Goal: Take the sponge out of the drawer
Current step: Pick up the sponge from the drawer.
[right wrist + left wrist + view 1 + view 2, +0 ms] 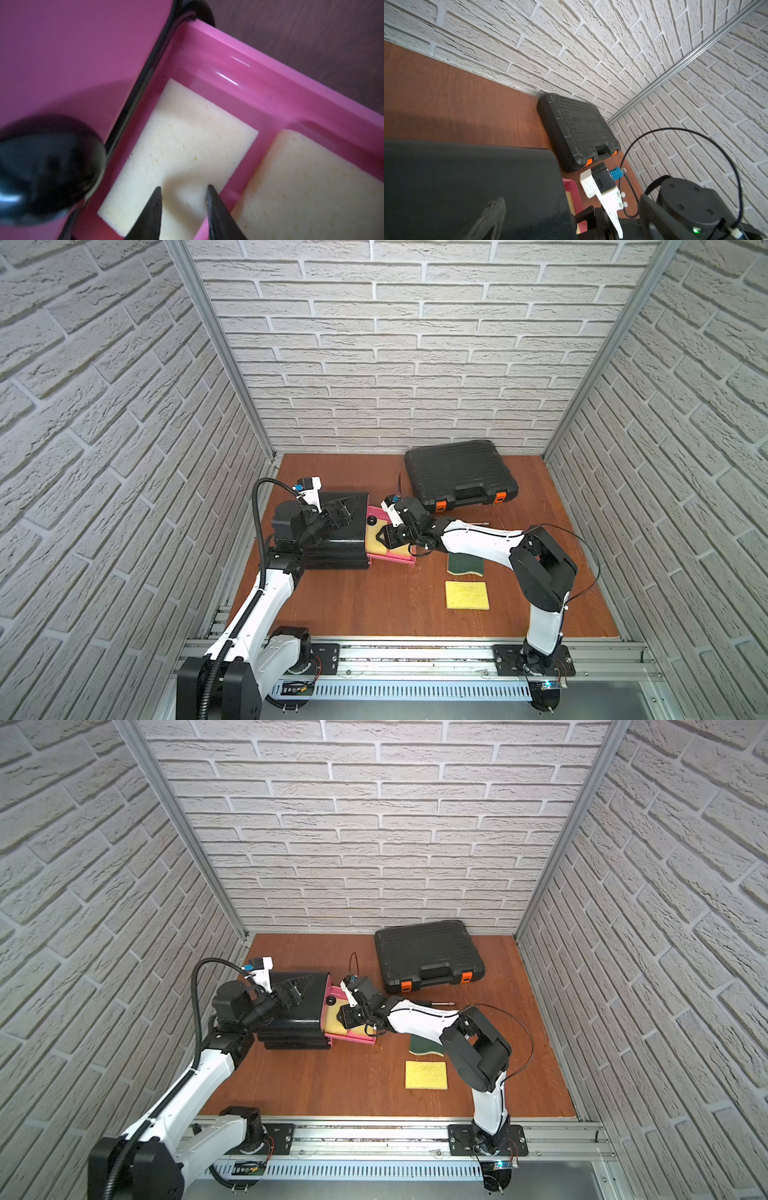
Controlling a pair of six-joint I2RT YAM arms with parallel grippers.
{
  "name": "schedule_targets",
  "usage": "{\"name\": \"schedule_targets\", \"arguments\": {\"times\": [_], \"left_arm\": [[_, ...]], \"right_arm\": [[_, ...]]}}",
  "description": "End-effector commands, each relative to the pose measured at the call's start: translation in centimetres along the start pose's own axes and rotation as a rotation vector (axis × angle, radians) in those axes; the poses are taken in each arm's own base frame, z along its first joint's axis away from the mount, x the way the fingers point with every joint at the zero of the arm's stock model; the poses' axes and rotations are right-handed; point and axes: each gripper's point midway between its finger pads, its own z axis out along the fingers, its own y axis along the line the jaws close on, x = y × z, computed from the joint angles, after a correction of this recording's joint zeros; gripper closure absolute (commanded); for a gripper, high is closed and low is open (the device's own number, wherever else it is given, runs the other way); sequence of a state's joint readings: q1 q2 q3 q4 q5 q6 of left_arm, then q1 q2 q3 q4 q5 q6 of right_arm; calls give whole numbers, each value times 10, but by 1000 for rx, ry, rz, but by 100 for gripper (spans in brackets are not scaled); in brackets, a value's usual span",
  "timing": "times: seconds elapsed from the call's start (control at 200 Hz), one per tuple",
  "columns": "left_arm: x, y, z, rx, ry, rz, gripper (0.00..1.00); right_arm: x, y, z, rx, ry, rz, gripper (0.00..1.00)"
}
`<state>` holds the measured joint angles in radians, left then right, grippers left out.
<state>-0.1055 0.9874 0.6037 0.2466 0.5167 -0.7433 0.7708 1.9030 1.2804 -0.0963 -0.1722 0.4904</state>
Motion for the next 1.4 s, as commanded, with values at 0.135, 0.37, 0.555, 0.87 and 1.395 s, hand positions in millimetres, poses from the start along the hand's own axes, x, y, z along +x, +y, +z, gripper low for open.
{"name": "schedule_targets", "arguments": {"times": [0.135,0.37,0.555,0.87,1.395], "left_arm": [[30,26,-1,-75,82,-75,2],[31,27,0,-76,84,-76,2],[31,28,0,-78,83,-77,2],[31,27,0,-77,84,-76,2],[30,26,0,-75,83,-71,2]], "right_arm": [[4,-8,-5,71,7,-6,56],[3,-6,-1,56,-1,-15,51],[0,-9,-10,80,-24,-16,50],[-3,-9,-26,93,-48,-38,47],[-3,-2,-7,57,-11,-31,49]]}}
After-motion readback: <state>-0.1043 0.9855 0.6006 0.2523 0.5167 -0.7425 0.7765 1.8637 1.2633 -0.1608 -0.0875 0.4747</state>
